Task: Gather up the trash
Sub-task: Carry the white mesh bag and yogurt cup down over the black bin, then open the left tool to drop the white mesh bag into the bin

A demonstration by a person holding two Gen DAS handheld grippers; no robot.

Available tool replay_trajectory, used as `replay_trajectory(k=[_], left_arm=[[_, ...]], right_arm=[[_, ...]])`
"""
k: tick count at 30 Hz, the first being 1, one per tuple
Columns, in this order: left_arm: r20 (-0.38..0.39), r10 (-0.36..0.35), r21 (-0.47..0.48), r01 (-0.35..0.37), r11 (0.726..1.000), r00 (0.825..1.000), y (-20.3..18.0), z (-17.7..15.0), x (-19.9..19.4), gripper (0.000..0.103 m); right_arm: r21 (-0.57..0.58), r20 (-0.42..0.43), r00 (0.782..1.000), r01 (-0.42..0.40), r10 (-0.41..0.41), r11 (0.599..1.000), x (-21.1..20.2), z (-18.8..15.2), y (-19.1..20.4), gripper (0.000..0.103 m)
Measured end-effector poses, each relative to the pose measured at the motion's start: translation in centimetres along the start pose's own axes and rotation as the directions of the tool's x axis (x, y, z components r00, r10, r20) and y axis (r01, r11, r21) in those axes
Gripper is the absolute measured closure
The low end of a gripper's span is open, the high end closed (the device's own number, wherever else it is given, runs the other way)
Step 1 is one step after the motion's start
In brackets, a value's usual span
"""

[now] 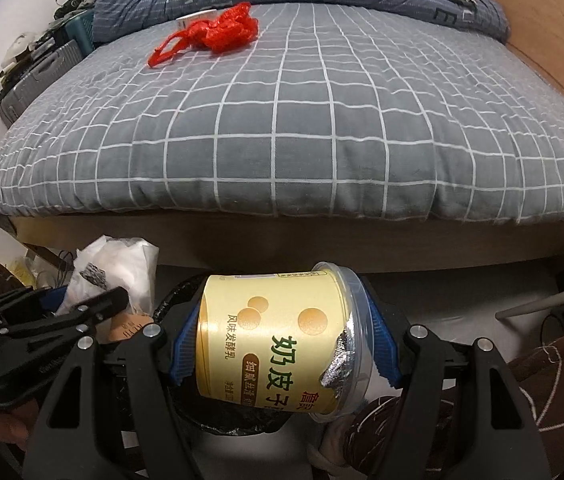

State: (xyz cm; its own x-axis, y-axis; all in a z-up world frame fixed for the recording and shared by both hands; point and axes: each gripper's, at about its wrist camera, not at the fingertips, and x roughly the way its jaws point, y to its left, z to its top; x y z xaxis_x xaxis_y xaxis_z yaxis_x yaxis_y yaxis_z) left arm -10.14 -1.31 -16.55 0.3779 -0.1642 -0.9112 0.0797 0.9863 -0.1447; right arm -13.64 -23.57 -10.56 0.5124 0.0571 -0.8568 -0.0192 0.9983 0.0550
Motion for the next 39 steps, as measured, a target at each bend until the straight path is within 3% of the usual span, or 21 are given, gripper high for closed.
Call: replay_trajectory(k=[14, 20, 27, 32, 39], left_arm=[[-0.068, -0.021, 0.056, 0.024, 0.998, 0.997, -2.6, 0.5, 3.5, 0.057], [-0.076, -0.012, 0.091, 0.019, 0.996, 0.997, -3.5, 0.4, 3.8, 0.038], [-0.036, 0.003, 0.067, 0.000, 0.998, 0.999, -2.4, 0.9, 2.5, 0.016], [0.009, 0.016, 0.049, -0.017, 0.999, 1.000, -0.7, 1.3, 1.0, 0.008], [0.042, 0.063, 0.010, -0.064, 0.998, 0.997, 2.6, 1.3, -0.6, 0.006]], right_arm=[[0.027, -0.021, 0.999, 0.031, -0.031, 0.999, 1.0, -0.4, -1.9, 0.037], [0.027, -0.026, 0.999, 0.032, -0.032, 0.999, 1.1, -0.5, -2.0, 0.036], [0.010, -0.028, 0.999, 0.029, -0.029, 1.000, 1.5, -0.3, -1.1, 0.036], [-0.010, -0.025, 0.999, 0.023, -0.024, 1.000, 1.5, 0.0, 0.1, 0.036], [-0.041, -0.041, 0.999, 0.000, -0.001, 0.999, 2.0, 0.2, 2.4, 0.036]])
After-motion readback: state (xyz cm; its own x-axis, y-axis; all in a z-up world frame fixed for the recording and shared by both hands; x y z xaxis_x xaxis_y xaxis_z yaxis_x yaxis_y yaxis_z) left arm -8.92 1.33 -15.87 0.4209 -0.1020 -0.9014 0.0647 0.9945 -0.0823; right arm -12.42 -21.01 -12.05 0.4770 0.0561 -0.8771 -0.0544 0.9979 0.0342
